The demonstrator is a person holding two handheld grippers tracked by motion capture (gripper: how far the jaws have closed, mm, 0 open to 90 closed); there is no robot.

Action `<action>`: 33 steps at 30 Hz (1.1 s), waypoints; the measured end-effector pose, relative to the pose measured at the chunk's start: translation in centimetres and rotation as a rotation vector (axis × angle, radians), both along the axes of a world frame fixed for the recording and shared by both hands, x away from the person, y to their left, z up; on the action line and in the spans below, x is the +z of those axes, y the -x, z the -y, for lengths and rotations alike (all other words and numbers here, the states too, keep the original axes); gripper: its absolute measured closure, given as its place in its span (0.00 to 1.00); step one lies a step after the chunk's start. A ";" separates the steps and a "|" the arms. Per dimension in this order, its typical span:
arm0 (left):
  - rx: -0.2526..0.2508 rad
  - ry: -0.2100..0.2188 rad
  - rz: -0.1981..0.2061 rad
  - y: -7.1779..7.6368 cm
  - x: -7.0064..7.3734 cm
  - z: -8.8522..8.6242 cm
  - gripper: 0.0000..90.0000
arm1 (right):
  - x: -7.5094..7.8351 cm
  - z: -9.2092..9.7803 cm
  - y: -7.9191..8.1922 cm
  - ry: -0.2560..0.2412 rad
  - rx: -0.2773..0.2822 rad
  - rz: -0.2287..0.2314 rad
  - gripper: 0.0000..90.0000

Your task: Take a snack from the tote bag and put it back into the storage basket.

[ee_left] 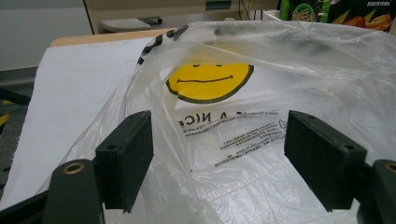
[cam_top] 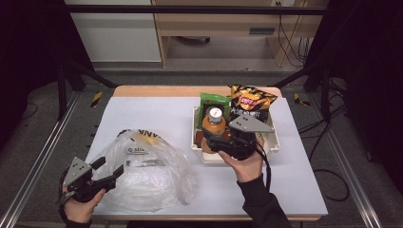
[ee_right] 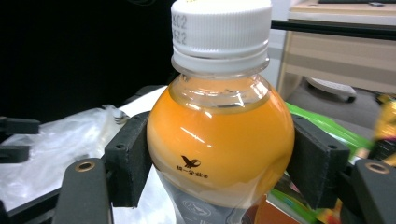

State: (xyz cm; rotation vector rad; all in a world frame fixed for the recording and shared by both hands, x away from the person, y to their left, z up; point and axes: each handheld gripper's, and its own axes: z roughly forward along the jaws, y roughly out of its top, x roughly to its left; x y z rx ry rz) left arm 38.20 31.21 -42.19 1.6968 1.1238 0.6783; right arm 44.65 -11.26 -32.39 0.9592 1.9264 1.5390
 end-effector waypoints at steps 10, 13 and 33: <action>-0.002 0.003 0.004 0.1 0.1 0.0 0.26 | -1.3 4.3 0.3 0.009 -0.076 -0.016 0.34; -0.002 0.003 0.006 0.1 0.2 0.0 0.26 | -1.5 5.5 0.2 0.011 -0.102 -0.017 0.34; -0.004 0.000 0.006 0.1 0.2 0.0 0.26 | -2.5 11.4 -1.3 0.006 -0.262 -0.037 0.34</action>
